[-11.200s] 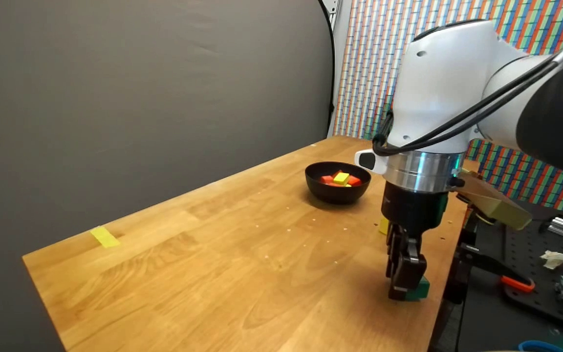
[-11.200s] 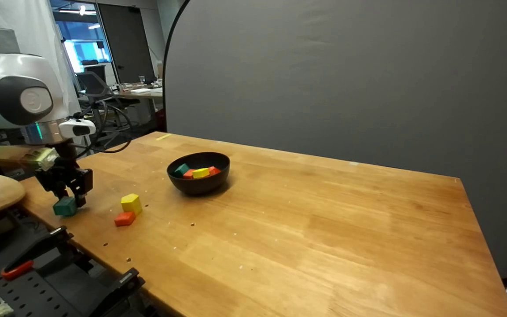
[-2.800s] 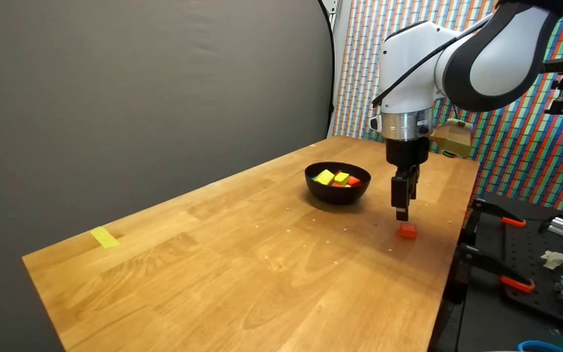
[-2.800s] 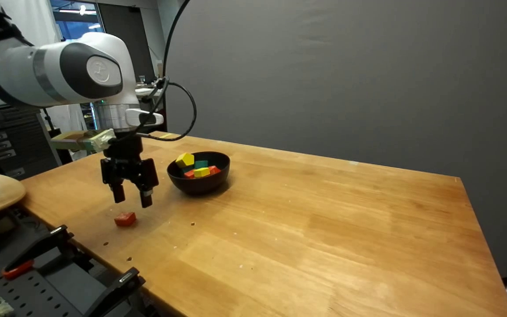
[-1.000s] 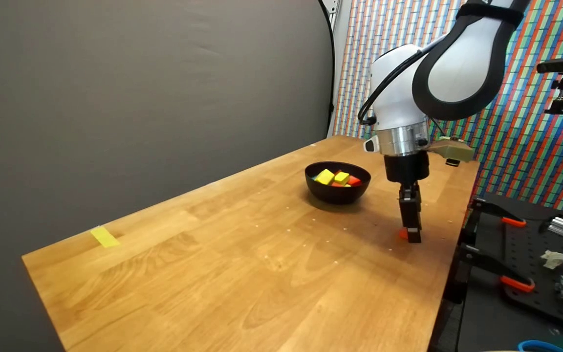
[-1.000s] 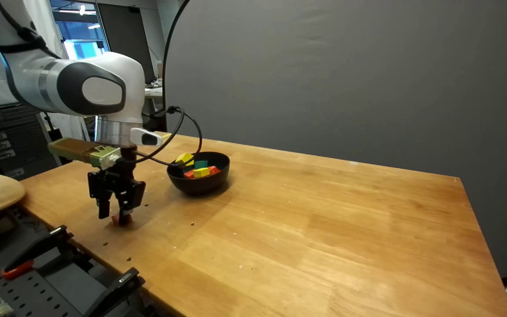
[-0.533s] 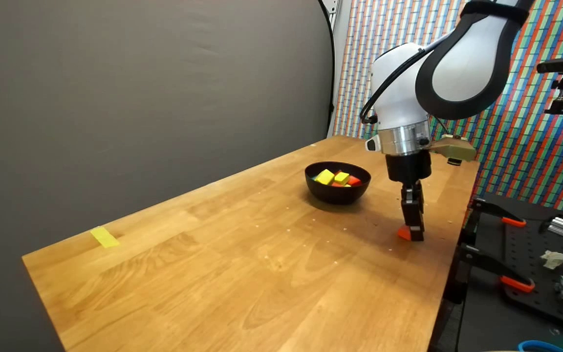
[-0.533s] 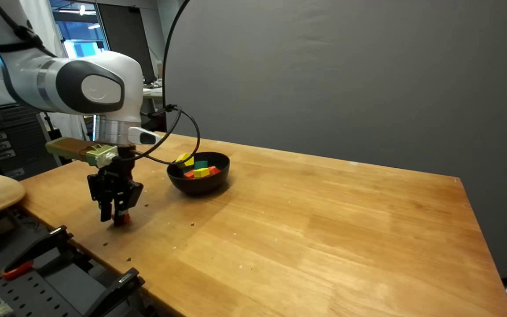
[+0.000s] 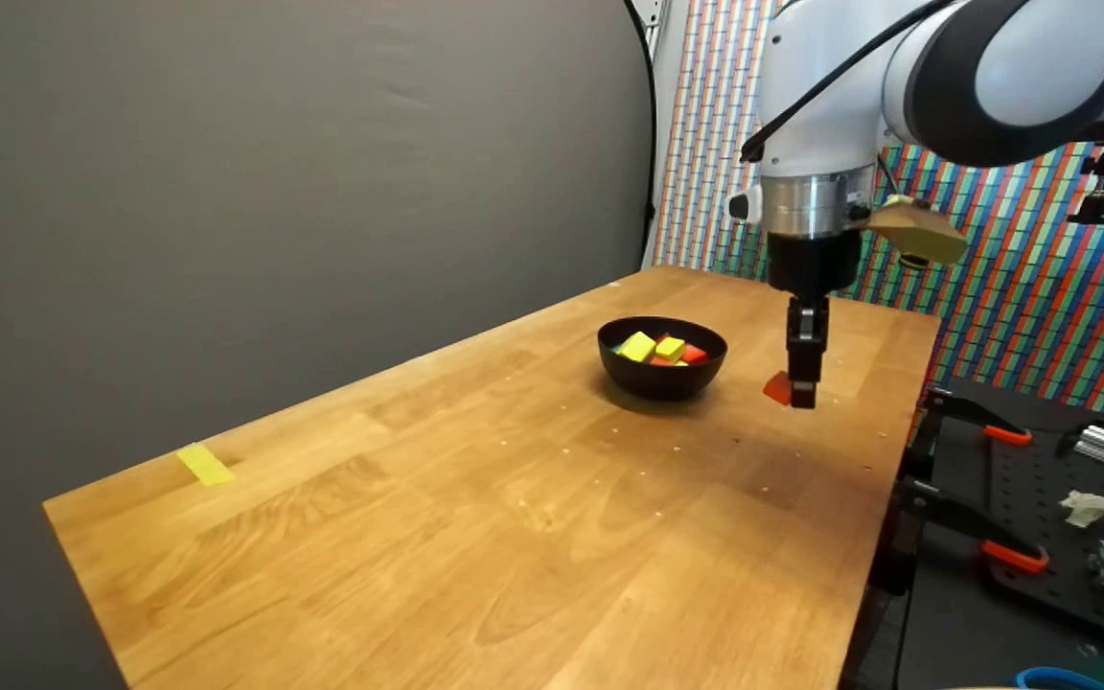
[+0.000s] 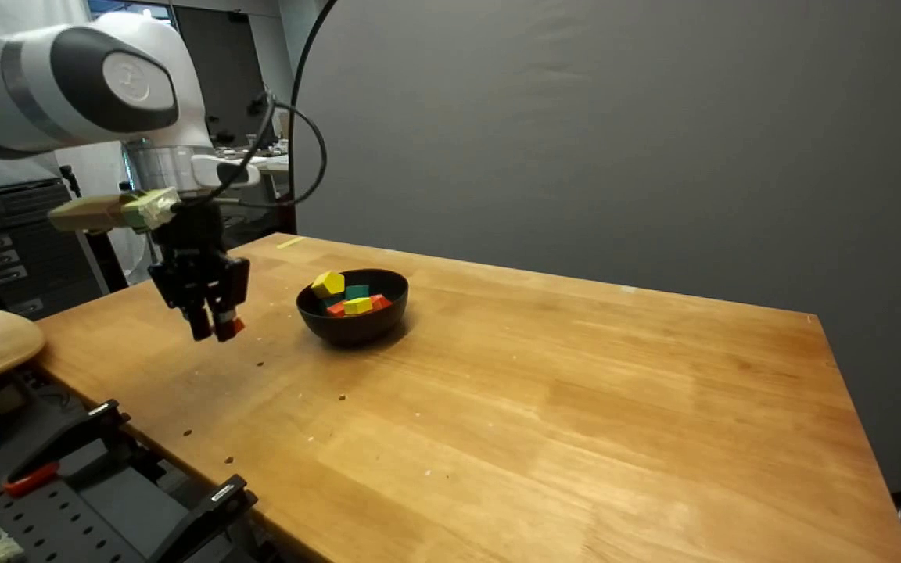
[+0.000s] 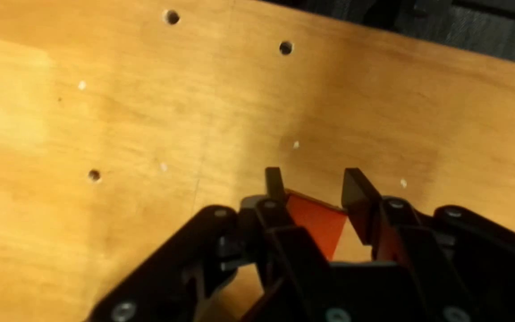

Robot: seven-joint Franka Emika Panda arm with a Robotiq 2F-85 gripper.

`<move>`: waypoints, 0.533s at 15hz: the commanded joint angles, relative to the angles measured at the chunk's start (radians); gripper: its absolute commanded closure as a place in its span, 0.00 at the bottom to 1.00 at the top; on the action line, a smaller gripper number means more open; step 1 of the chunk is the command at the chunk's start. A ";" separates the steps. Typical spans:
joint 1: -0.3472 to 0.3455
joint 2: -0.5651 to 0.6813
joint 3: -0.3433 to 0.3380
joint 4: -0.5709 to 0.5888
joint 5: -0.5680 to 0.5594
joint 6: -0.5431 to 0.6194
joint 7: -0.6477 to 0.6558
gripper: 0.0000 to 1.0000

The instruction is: Put all the blocks on the table in the black bowl

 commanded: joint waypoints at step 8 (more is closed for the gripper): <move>-0.189 0.130 -0.061 0.297 -0.602 0.168 0.404 0.90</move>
